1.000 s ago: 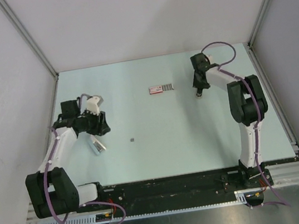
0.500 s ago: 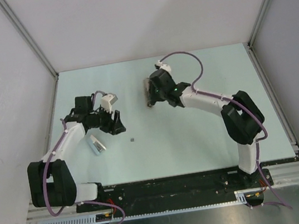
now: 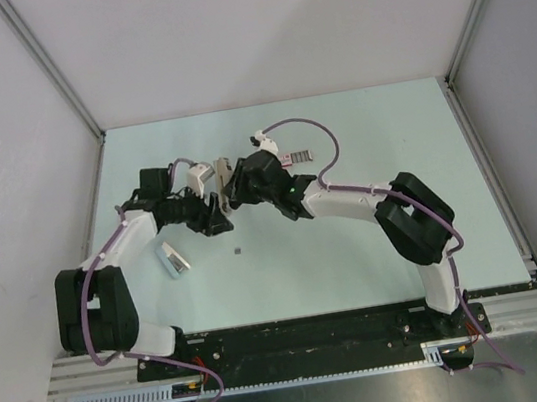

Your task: Unload the staples from the stapler

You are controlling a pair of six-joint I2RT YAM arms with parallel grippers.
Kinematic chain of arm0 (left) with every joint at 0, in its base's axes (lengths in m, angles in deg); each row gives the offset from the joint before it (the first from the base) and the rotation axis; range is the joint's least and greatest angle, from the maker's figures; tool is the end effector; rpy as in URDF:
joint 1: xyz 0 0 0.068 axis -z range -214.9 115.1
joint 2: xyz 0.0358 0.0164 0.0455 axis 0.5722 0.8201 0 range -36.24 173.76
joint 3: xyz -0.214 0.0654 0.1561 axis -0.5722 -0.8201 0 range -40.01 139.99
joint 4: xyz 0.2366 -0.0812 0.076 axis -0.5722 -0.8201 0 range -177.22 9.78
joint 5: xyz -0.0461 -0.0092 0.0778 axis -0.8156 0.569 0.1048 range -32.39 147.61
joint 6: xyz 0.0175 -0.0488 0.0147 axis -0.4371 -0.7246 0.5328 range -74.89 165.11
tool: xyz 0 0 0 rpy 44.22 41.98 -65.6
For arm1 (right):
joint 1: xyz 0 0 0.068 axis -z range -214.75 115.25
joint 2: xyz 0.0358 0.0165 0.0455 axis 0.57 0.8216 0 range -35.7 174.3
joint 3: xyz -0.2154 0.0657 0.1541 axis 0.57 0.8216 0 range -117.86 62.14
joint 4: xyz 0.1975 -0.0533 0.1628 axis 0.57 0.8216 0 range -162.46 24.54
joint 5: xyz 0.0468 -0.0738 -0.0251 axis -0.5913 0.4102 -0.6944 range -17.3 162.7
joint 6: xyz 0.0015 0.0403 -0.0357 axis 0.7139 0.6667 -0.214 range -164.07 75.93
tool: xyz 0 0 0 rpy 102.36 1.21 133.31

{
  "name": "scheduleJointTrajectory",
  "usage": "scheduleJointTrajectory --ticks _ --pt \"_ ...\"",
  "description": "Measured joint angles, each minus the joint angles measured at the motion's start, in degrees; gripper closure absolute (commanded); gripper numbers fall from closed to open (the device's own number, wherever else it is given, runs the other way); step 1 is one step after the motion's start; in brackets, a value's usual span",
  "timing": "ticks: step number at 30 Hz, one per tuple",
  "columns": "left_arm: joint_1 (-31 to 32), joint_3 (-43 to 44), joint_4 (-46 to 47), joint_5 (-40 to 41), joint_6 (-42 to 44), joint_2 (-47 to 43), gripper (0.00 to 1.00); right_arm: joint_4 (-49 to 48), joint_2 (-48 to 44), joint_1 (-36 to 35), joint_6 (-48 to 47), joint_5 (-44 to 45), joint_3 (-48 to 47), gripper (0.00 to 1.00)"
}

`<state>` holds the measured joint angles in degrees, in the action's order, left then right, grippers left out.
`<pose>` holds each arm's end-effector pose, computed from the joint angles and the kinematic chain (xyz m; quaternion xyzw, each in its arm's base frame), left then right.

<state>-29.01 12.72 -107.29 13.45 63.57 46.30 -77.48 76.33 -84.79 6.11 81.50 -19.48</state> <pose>0.2784 -0.0536 0.2223 0.2921 0.8457 -0.3292 0.3019 0.2992 0.3486 0.2393 0.0420 0.8427 0.3672 0.3915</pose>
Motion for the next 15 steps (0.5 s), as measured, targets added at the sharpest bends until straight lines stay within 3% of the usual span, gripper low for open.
scheduleJointTrajectory --ticks 10,15 --pt "0.0 0.0 2.78 0.66 1.05 3.52 0.53 -2.36 2.78 -0.15 3.69 -3.34 0.48 1.0" --pt "-0.02 -0.13 4.28 2.16 1.77 3.54 0.68 -3.69 2.78 -0.39 4.66 -4.59 1.75 1.0"
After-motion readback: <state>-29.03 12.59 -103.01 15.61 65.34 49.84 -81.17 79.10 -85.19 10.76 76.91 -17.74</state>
